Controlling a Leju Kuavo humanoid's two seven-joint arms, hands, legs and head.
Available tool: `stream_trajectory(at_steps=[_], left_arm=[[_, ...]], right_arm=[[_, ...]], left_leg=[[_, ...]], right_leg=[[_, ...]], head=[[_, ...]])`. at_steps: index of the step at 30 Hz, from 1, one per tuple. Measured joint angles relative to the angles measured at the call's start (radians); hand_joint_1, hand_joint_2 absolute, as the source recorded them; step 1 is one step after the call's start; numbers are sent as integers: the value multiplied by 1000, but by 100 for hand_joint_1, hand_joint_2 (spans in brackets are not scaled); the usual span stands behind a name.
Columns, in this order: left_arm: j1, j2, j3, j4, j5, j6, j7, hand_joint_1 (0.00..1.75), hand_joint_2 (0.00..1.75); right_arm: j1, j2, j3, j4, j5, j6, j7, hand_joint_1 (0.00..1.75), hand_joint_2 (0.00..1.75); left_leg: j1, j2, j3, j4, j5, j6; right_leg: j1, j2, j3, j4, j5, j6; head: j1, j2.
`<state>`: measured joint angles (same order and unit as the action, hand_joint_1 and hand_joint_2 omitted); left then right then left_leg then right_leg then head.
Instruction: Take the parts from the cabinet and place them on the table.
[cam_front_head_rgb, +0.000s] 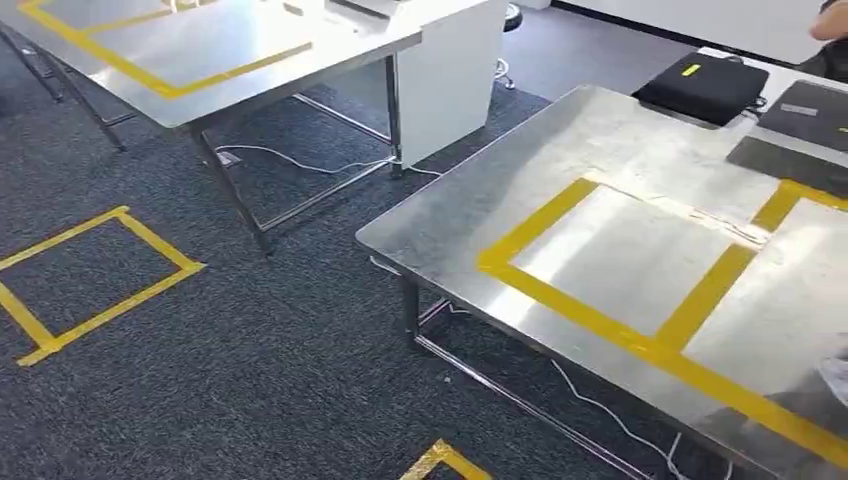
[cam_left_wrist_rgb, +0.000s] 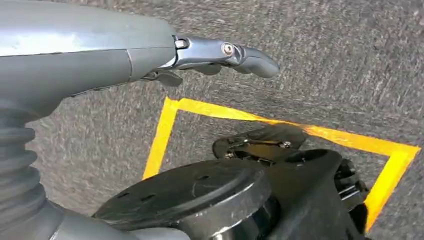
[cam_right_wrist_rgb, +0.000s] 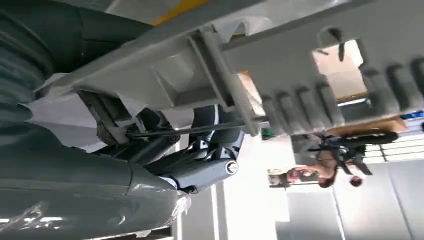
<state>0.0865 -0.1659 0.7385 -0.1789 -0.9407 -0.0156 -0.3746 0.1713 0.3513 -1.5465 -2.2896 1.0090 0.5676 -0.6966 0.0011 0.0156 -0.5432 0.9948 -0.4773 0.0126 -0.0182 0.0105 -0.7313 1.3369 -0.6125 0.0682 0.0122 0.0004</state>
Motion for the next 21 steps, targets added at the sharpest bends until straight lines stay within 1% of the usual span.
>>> stream_trajectory(at_steps=[1, 2, 3, 4, 5, 6, 7, 9, 10, 11, 12, 13, 14, 15, 16, 17, 18, 19, 20, 21], left_arm=[[0, 2, 0, 0, -3, -2, 0, 0, 175], [0, 3, 0, 0, -5, -3, -1, 0, 175], [0, 4, 0, 0, -11, -5, -3, 0, 175], [0, 5, 0, 0, -15, -6, -6, 0, 175], [0, 8, 0, 0, -17, -7, -7, 0, 175], [-1, 9, 0, 0, -17, -7, -8, 0, 175], [-1, 10, 0, 0, -17, -7, -9, 0, 175], [-2, 12, 0, 0, -17, -8, -9, 0, 175], [-2, 13, 0, 0, -17, -7, -9, 0, 175], [-3, 15, 0, 0, -17, -8, -10, 0, 175], [-4, 15, 0, 0, -17, -8, -10, 0, 175], [-4, 15, 0, 0, -18, -8, -10, 0, 175], [-4, 14, 0, 0, -20, -9, -11, 0, 175], [-2, 15, 0, 0, -20, -11, -11, 0, 175], [-1, 16, 0, 0, -22, -12, -12, 0, 175], [-1, 18, 0, 0, -26, -13, -13, 0, 175], [-2, 20, 0, 0, -32, -15, -13, 0, 175], [-2, 23, 0, 0, -34, -16, -13, 0, 175], [-1, 24, 0, 0, -39, -19, -13, 0, 175], [-2, 24, 0, 0, -42, -20, -14, 0, 175]], right_arm=[[7, 0, 14, 8, 19, -14, 0, 175, 175], [12, 0, 23, 14, 31, -26, 0, 175, 175], [17, 0, 36, 23, 47, -41, 0, 175, 175], [22, 0, 50, 32, 62, -56, 0, 175, 175], [22, 0, 58, 39, 68, -63, 0, 175, 175], [24, 0, 67, 44, 73, -66, 0, 175, 175], [28, 0, 73, 48, 75, -67, 0, 175, 175], [32, 0, 79, 55, 77, -68, 0, 175, 175], [36, 0, 81, 58, 76, -69, 0, 175, 175], [40, 0, 84, 60, 77, -70, 0, 175, 175], [38, 0, 87, 63, 77, -70, 0, 175, 175], [38, 0, 92, 66, 81, -69, -1, 175, 175], [38, 0, 96, 70, 90, -69, -1, 175, 175], [38, 0, 100, 76, 100, -68, -1, 175, 175], [37, 0, 103, 81, 110, -67, -1, 175, 175], [36, 0, 104, 90, 126, -63, -1, 175, 175], [32, 0, 105, 97, 139, -54, -1, 175, 175], [26, 0, 105, 102, 150, -47, -1, 175, 175], [21, -1, 105, 110, 164, -35, -1, 175, 175], [17, -6, 105, 121, 184, -17, 0, 175, 175]], left_leg=[[-1, 11, 2, 0, -2, 0], [-1, 21, 5, 0, -3, -1], [0, 29, 9, 0, -6, -3], [0, 38, 16, 0, -10, -8], [-5, 45, 21, 1, -14, -14], [-9, 48, 21, 3, -18, -20], [-9, 56, 25, 1, -16, -23], [-5, 71, 29, -5, -14, -32], [-2, 60, 28, -1, -23, -42], [-2, 21, 17, 25, -45, -47], [-1, 2, -13, 88, -86, -48], [-1, -4, -52, 166, -124, -48], [-1, -7, -93, 245, -155, -48], [-1, -8, -124, 301, -167, -47], [-1, -9, -129, 305, -149, -45], [-1, -10, -114, 267, -109, -43], [0, -13, -80, 192, -58, -40], [2, -26, -38, 107, -13, -39], [6, -63, -6, 40, 9, -38], [12, -90, 7, 4, -6, -37]], right_leg=[[0, -1, 9, -14, 20, 0], [0, -3, 39, -68, 55, -1], [0, -13, 86, -152, 97, -2], [0, -39, 145, -256, 138, -3], [7, -69, 165, -296, 123, -6], [6, -53, 170, -301, 133, -17], [7, -44, 167, -300, 133, -20], [12, -28, 154, -301, 136, -29], [3, -19, 166, -309, 142, -38], [3, -13, 166, -309, 143, -42], [2, -9, 164, -309, 145, -47], [2, -1, 162, -309, 145, -49], [3, 7, 159, -309, 146, -50], [3, 17, 159, -309, 146, -50], [3, 27, 160, -309, 146, -50], [3, 38, 161, -309, 146, -50], [2, 50, 163, -309, 147, -49], [0, 61, 165, -309, 147, -46], [0, 69, 163, -309, 147, -42], [7, 80, 155, -300, 145, -34]], head=[[0, 0], [0, 0], [0, 0], [1, 0], [1, 0], [-2, 0], [-2, 0], [-1, 0], [-2, 0], [-5, 0], [-7, 0], [-8, 0], [-7, 0], [-8, 0], [-8, 0], [-8, 0], [-8, 0], [-8, 0], [-8, 0], [-7, 0]])
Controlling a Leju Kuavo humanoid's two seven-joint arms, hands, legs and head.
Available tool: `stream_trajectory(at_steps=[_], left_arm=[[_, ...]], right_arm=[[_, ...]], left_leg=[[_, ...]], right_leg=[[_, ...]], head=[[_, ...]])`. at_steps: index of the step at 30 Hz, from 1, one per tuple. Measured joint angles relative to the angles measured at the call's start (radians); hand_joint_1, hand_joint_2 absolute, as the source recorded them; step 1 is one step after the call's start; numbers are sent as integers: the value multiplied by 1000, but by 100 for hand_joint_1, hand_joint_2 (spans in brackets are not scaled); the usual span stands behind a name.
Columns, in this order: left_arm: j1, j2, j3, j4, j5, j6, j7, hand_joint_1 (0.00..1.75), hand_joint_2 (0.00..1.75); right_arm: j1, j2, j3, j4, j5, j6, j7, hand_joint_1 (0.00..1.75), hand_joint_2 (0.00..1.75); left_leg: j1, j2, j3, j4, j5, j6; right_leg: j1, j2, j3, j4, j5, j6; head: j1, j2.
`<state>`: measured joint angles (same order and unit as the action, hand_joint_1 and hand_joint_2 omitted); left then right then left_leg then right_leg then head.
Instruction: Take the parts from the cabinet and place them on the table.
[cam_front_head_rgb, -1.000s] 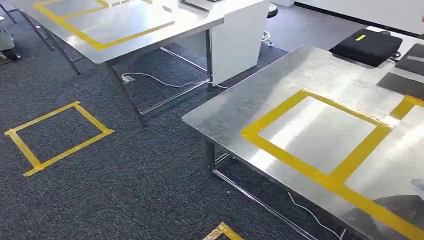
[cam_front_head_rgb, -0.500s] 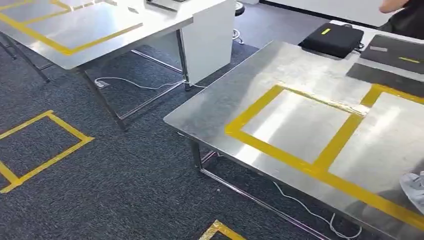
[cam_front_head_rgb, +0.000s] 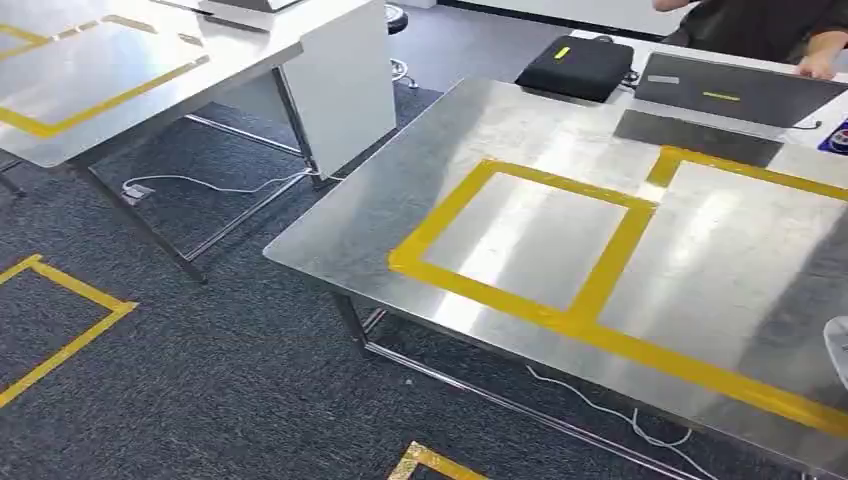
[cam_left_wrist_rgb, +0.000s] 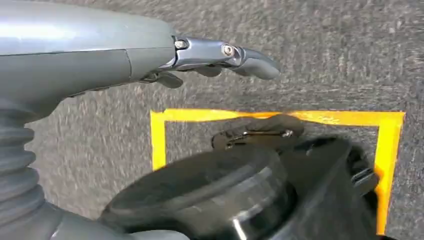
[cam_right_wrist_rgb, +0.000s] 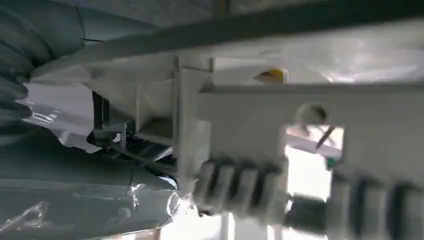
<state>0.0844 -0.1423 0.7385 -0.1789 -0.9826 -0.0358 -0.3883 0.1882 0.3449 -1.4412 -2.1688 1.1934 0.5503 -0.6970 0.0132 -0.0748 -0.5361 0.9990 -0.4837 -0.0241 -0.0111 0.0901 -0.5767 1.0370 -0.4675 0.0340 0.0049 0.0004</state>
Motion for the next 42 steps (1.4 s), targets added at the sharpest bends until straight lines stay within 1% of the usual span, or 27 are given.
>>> stream_trajectory(at_steps=[2, 3, 4, 5, 6, 8, 9, 10, 11, 12, 13, 14, 15, 17, 18, 19, 25, 31, 33, 34, 35, 37, 38, 39, 40, 41, 42], left_arm=[[1, 1, 0, 0, -11, -3, -1, 0, 175], [2, 4, 0, 0, -14, -5, -2, 0, 175], [2, 8, 0, 0, -21, -6, -3, 0, 175], [0, 12, 0, 0, -26, -9, -5, 0, 175], [0, 13, 0, 0, -34, -11, -7, 0, 175], [1, 18, 0, 0, -44, -17, -11, 0, 175], [1, 23, 0, 0, -51, -19, -12, 0, 175], [2, 24, 0, 0, -52, -20, -13, 0, 175], [3, 27, 0, 0, -53, -21, -13, 0, 175], [2, 29, 0, 0, -56, -21, -13, 0, 175], [2, 31, 0, 0, -60, -21, -14, 0, 175], [1, 32, 0, 0, -62, -21, -13, 0, 175], [1, 32, 0, 0, -63, -21, -13, 0, 175], [0, 33, 0, 0, -65, -20, -13, 0, 175], [2, 37, 0, 0, -65, -20, -13, 0, 175], [2, 37, 0, 0, -66, -20, -13, 0, 175], [0, 40, 0, 0, -79, -17, -10, 0, 175], [0, 44, 0, 0, -84, -16, -5, 0, 175], [0, 45, 0, 0, -85, -16, -3, 0, 175], [-1, 43, 0, 0, -85, -16, -3, 0, 175], [-1, 43, 0, 0, -85, -16, -3, 0, 175], [0, 45, 1, 0, -86, -16, -1, 0, 175], [1, 45, 1, 0, -85, -16, -1, 0, 175], [1, 45, 2, 0, -86, -16, -1, 0, 175], [1, 45, 2, 0, -85, -16, -1, 0, 175], [1, 44, 2, 0, -86, -16, -1, 0, 175], [1, 43, 2, 0, -85, -16, -1, 0, 175]], right_arm=[[-9, -18, -2, 25, 29, 20, 0, 175, 175], [-17, -29, -3, 41, 45, 25, 0, 175, 175], [-23, -43, -5, 60, 62, 25, 0, 175, 175], [-26, -55, -6, 82, 78, 22, 0, 175, 175], [-39, -73, -5, 109, 95, 9, 0, 175, 175], [-65, -104, 0, 160, 120, -17, -3, 175, 175], [-71, -124, 3, 192, 135, -33, -3, 175, 175], [-74, -137, 5, 210, 143, -41, -3, 175, 175], [-77, -153, 5, 229, 153, -49, -3, 175, 175], [-80, -167, 5, 246, 157, -55, -3, 175, 175], [-84, -177, 6, 259, 162, -59, -3, 175, 175], [-87, -185, 8, 272, 164, -66, -2, 175, 175], [-90, -191, 14, 281, 161, -73, -1, 175, 175], [-89, -199, 23, 288, 147, -86, 0, 175, 175], [-89, -199, 29, 292, 140, -91, 0, 175, 175], [-89, -199, 37, 296, 135, -98, 0, 175, 175], [-90, -199, 61, 319, 133, -126, 0, 175, 175], [-73, -199, 95, 331, 128, -161, 0, 175, 175], [-60, -198, 120, 331, 127, -186, 0, 175, 175], [-54, -198, 127, 332, 127, -193, 0, 175, 175], [-49, -197, 135, 332, 127, -197, 0, 175, 175], [-45, -197, 146, 333, 127, -202, 0, 175, 175], [-41, -195, 149, 334, 127, -202, 0, 175, 175], [-37, -193, 153, 334, 127, -202, 0, 175, 175], [-33, -192, 155, 334, 127, -202, 0, 175, 175], [-32, -192, 159, 334, 127, -202, 0, 175, 175], [-30, -192, 163, 334, 127, -202, 0, 175, 175]], left_leg=[[-5, 17, -5, 3, 1, 6], [-6, 26, -4, 3, 2, 12], [1, 40, -3, -4, 7, 20], [0, 45, -2, -6, 8, 26], [-2, 51, -2, -6, 8, 31], [-8, 68, -2, -6, 6, 35], [-10, 75, -2, -6, 6, 37], [-12, 79, -1, -6, 5, 37], [-14, 81, 1, -6, 5, 38], [-14, 83, 4, -5, 4, 38], [-15, 84, 9, -6, 3, 37], [-15, 85, 12, -6, 1, 35], [-22, 86, 11, -3, -1, 30], [-20, 88, 9, -3, 0, 25], [-21, 88, 8, -1, 0, 41], [-21, 89, 7, -2, 2, 44], [-19, 90, 9, -16, 12, 25], [-26, 90, 6, -14, 10, 31], [-23, 91, 9, -30, 19, 39], [-16, 95, 17, -42, 30, 38], [-14, 95, 18, -47, 33, 41], [-13, 97, 17, -47, 33, 41], [-13, 98, 15, -46, 33, 41], [-13, 98, 15, -46, 33, 41], [-10, 98, 17, -46, 32, 38], [-6, 98, 18, -44, 30, 32], [-1, 98, 20, -40, 27, 26]], right_leg=[[-6, 17, -6, -11, 11, 14], [-8, 28, -13, -18, 15, 21], [-7, 28, -13, -16, 14, 24], [-3, -23, -17, 0, 1, 27], [-2, -59, -42, 54, -36, 31], [-1, -81, -115, 216, -115, 34], [-1, -83, -143, 280, -137, 35], [-1, -82, -147, 295, -132, 34], [0, -82, -128, 267, -108, 31], [1, -83, -86, 193, -67, 27], [4, -85, -27, 89, -20, 21], [7, -97, 20, 4, -1, 15], [13, -103, 28, -17, -16, 13], [13, -96, 31, -20, -8, 9], [11, -95, 29, -21, -4, 16], [12, -93, 28, -21, -4, 16], [15, -91, 23, -21, -2, 6], [7, -91, 23, -22, 3, 12], [9, -91, 26, -29, 7, 19], [8, -90, 19, -17, 0, 21], [9, -91, 2, 16, -28, 27], [2, -91, -68, 172, -110, 37], [-2, -91, -103, 246, -137, 42], [-4, -91, -120, 279, -140, 46], [-7, -91, -113, 264, -119, 50], [-11, -92, -82, 202, -78, 55], [-15, -94, -39, 117, -34, 61]], head=[[-1, 0], [0, 0], [0, 0], [4, 0], [10, 0], [8, 0], [8, 0], [8, 0], [8, 0], [9, 0], [8, 0], [9, 0], [8, 0], [7, 0], [7, 0], [6, 0], [7, 0], [7, 0], [6, 0], [8, 0], [12, 0], [12, 0], [11, 0], [12, 0], [11, 0], [12, 0], [11, 0]])
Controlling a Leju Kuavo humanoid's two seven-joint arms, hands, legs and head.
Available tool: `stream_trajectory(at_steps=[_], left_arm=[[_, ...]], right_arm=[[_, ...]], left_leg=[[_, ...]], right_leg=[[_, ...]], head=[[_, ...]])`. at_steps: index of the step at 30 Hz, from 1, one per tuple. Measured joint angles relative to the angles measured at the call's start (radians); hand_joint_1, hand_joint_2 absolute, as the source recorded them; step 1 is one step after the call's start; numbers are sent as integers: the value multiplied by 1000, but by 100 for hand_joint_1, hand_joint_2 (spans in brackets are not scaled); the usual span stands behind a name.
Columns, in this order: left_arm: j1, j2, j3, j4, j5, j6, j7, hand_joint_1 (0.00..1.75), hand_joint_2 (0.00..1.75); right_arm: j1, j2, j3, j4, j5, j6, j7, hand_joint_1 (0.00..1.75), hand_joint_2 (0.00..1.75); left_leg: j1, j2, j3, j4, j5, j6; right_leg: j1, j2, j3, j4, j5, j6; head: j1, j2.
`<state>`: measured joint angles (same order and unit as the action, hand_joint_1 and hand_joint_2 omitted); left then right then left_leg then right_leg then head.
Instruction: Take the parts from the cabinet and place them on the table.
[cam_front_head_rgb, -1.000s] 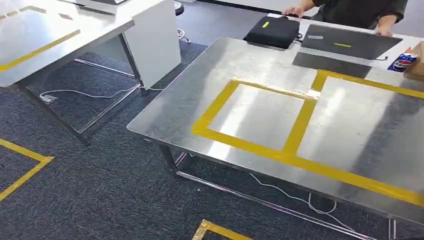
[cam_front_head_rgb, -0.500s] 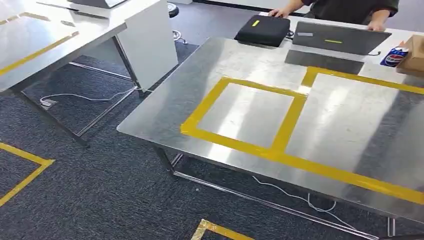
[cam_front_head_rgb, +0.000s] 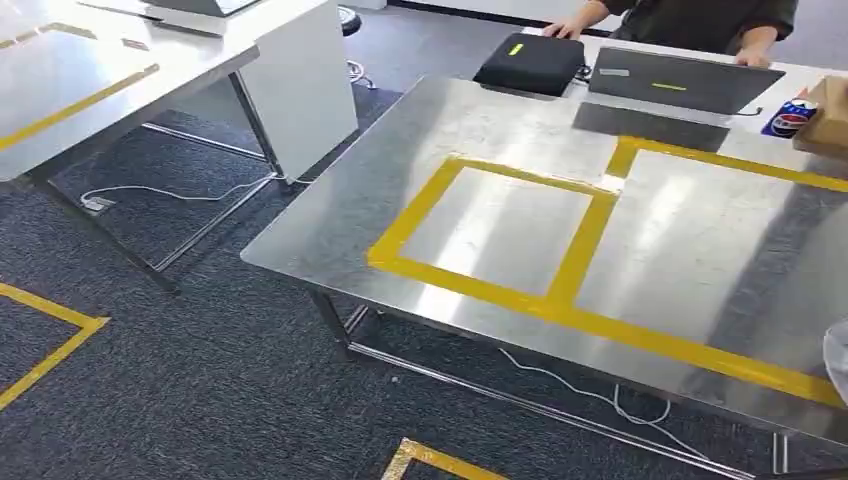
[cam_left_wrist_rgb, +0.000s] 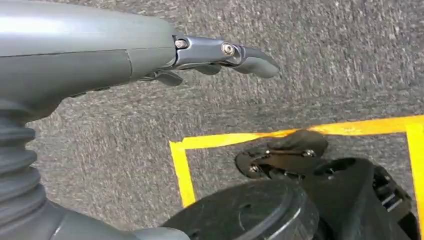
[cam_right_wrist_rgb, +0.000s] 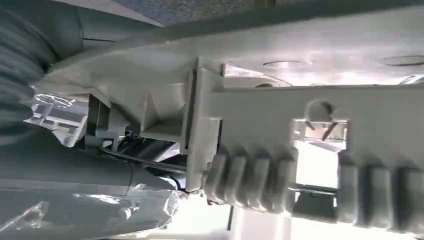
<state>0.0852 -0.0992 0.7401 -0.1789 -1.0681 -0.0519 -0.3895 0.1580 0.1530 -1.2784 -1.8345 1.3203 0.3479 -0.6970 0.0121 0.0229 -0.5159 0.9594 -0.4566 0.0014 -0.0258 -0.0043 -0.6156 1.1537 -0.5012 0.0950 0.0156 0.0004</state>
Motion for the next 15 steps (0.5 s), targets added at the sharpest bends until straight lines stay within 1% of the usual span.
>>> stream_trajectory(at_steps=[1, 2, 3, 4, 5, 6, 7, 8, 9, 10, 11, 12, 13, 14, 15], left_arm=[[0, 0, 0, 0, 0, 0, 0, 0, 175], [0, 10, 0, 0, 0, 2, 0, 0, 175], [-1, 7, 0, 0, 0, 2, 0, 0, 175], [-1, 8, 0, 0, -2, 1, 0, 0, 175], [-1, 7, 0, 0, -7, 1, 0, 0, 175], [-1, 7, 0, 0, -11, 1, 1, 0, 175], [-2, 7, 0, 0, -14, 1, 2, 0, 175], [-2, 8, 0, 0, -17, 1, 2, 0, 175], [-3, 8, 0, 0, -18, 1, 2, 0, 175], [-2, 9, 0, 0, -18, 0, 2, 0, 175], [-2, 10, 1, 0, -19, 0, 2, 0, 175], [-1, 13, 1, 0, -23, -1, 2, 0, 175], [-1, 13, 1, 0, -29, -2, 2, 0, 175], [0, 15, 1, 0, -31, -2, 2, 0, 175], [1, 15, 1, 0, -33, -2, 2, 0, 175]], right_arm=[[0, 0, 3, 0, -1, 0, 0, 175, 175], [-1, 3, 8, 3, 0, -1, 0, 175, 175], [1, 3, 11, 2, 2, -5, 0, 175, 175], [5, 4, 16, 2, 7, -14, 0, 175, 175], [8, 4, 24, 2, 17, -24, -1, 175, 175], [13, 4, 34, 1, 27, -33, -3, 175, 175], [18, 4, 44, 0, 38, -41, -3, 175, 175], [19, 5, 55, 0, 48, -50, -3, 175, 175], [19, 5, 67, 0, 57, -56, -3, 175, 175], [21, 7, 82, 0, 66, -66, -2, 175, 175], [24, 10, 92, 0, 73, -73, 1, 175, 175], [30, 11, 109, 1, 81, -82, 6, 175, 175], [35, 12, 123, 2, 87, -91, 13, 175, 175], [38, 13, 137, 3, 89, -98, 22, 175, 175], [41, 13, 150, 5, 91, -104, 29, 175, 175]], left_leg=[[4, 0, 0, 10, -7, -11], [-2, -1, -2, 16, -14, -22], [-2, -1, -4, 21, -18, -27], [-3, -1, -2, 17, -17, -31], [-1, -1, -1, 14, -17, -35], [3, 0, 0, 14, -19, -43], [7, -5, -1, 25, -26, -50], [5, -9, -17, 58, -52, -50], [3, -10, -53, 129, -92, -49], [2, -14, -98, 217, -132, -48], [1, -16, -135, 285, -156, -47], [0, -17, -169, 342, -167, -45], [-1, -18, -175, 341, -148, -43], [-1, -18, -159, 299, -108, -39], [-1, -18, -126, 224, -57, -37]], right_leg=[[-9, -6, 61, -113, 43, 11], [-2, 1, 66, -130, 14, 14], [-5, 10, 69, -135, 21, -11], [-3, 10, 65, -129, 17, -32], [2, 12, 62, -125, 15, -41], [4, 15, 67, -126, 16, -51], [2, 15, 70, -130, 20, -60], [3, 16, 70, -130, 20, -64], [4, 17, 69, -130, 20, -70], [6, 17, 69, -130, 19, -73], [8, 18, 68, -130, 18, -75], [9, 21, 69, -130, 16, -78], [10, 24, 72, -130, 15, -78], [10, 28, 75, -130, 13, -78], [9, 32, 79, -130, 10, -75]], head=[[2, 0], [6, 0], [4, 0], [-5, 0], [-4, 0], [-4, 0], [-4, 0], [-5, 0], [-6, 0], [-7, 0], [-6, 0], [-6, 0], [-6, 0], [-6, 0], [-6, 0]])
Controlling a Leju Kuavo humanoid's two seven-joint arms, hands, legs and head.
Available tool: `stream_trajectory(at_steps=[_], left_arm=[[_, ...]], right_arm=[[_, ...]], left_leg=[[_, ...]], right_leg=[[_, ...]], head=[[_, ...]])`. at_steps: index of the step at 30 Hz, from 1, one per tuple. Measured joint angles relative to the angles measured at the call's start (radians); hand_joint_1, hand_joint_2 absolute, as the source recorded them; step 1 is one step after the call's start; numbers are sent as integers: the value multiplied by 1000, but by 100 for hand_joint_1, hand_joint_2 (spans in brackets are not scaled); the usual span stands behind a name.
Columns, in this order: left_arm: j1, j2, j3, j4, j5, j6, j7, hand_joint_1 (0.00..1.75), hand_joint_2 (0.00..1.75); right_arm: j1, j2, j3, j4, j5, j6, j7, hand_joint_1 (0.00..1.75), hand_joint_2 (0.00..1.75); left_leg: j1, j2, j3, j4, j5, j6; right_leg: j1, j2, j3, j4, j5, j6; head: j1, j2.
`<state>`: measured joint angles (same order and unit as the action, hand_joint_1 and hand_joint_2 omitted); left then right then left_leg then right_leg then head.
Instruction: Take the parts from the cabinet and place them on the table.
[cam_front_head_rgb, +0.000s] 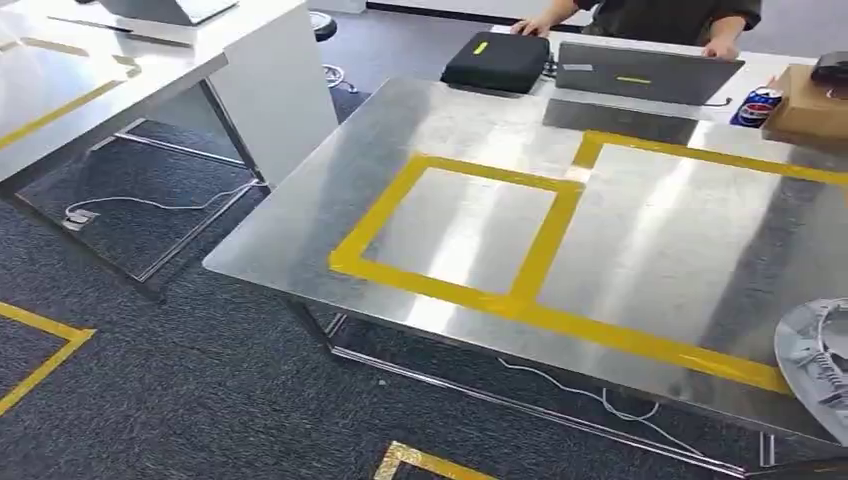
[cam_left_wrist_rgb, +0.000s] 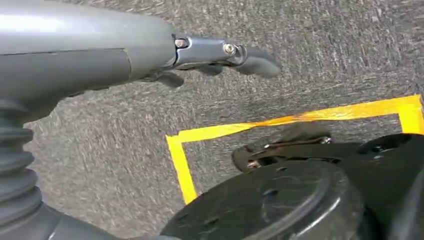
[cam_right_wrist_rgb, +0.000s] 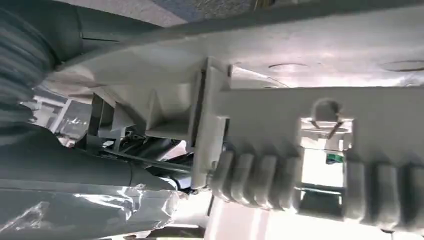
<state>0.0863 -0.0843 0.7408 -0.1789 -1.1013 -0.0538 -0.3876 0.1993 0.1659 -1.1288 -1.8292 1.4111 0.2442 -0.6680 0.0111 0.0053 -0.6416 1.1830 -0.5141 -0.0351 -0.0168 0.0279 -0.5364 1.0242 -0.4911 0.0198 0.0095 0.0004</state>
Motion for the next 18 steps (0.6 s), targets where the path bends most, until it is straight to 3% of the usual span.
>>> stream_trajectory(at_steps=[1, 2, 3, 6, 8, 9, 11, 12, 13, 14, 16, 17, 18], left_arm=[[0, 0, 0, 0, -1, 0, 0, 0, 175], [0, 0, 0, 0, -1, 0, 0, 0, 175], [-4, 0, 0, 0, -2, 0, 1, 0, 175], [-4, 0, 0, 0, -6, -1, 2, 0, 175], [-4, 0, 0, 0, -14, -2, 1, 0, 175], [-3, 1, 0, 0, -17, -3, 2, 0, 175], [-2, 2, 0, 0, -18, -3, 1, 0, 175], [-2, 2, 0, 0, -19, -3, 2, 0, 175], [-1, 2, 1, 0, -21, -3, 2, 0, 175], [0, 2, 1, 0, -23, -3, 1, 0, 175], [2, 3, 1, 0, -31, -3, 2, 0, 175], [2, 3, 1, 0, -34, -3, 1, 0, 175], [0, 2, 1, 0, -36, -3, 2, 0, 175]], right_arm=[[4, 0, 11, 2, 0, -3, 3, 175, 175], [8, 0, 18, 3, 0, -4, 5, 175, 175], [12, 0, 24, 4, 0, -5, 8, 175, 175], [23, 2, 42, 7, 0, -10, 14, 175, 175], [34, 2, 50, 9, -1, -13, 19, 175, 175], [35, 2, 54, 10, -2, -14, 23, 175, 175], [39, 2, 60, 12, -3, -15, 29, 175, 175], [45, 3, 64, 13, -3, -18, 31, 175, 175], [51, 3, 67, 14, -3, -19, 34, 175, 175], [54, 4, 69, 14, -3, -21, 34, 175, 175], [59, 4, 75, 15, -5, -23, 37, 175, 175], [62, 4, 77, 15, -6, -23, 37, 175, 175], [62, 4, 79, 15, -7, -24, 39, 175, 175]], left_leg=[[1, 0, 42, -87, 45, 2], [2, -3, 70, -148, 65, 3], [1, -4, 80, -181, 50, 3], [-3, -4, 79, -176, 45, 19], [4, -3, 89, -183, 45, 33], [2, -2, 92, -183, 41, 39], [-3, 0, 100, -183, 32, 46], [-6, 0, 106, -183, 26, 47], [-7, 0, 114, -183, 19, 48], [-8, 0, 125, -183, 11, 47], [-9, 1, 153, -183, -8, 43], [-9, 2, 164, -184, -18, 40], [-14, 2, 170, -183, -28, 32]], right_leg=[[-1, 3, 5, 0, -3, 4], [1, 4, 0, 0, -6, 10], [9, 8, -3, 10, -16, 18], [5, 8, 5, -11, -15, 34], [5, -8, 3, 15, -29, 42], [5, -15, -27, 70, -58, 44], [5, -18, -125, 244, -128, 47], [6, -18, -166, 306, -139, 48], [6, -18, -183, 316, -122, 46], [6, -18, -175, 282, -83, 45], [6, -19, -108, 113, 28, 36], [6, -24, -76, 36, 58, 32], [13, -25, -68, 30, 37, 30]], head=[[0, 0], [-2, 0], [-4, 0], [0, 0], [5, 0], [8, 0], [7, 0], [6, 0], [6, 0], [7, 0], [7, 0], [8, 0], [5, 0]])
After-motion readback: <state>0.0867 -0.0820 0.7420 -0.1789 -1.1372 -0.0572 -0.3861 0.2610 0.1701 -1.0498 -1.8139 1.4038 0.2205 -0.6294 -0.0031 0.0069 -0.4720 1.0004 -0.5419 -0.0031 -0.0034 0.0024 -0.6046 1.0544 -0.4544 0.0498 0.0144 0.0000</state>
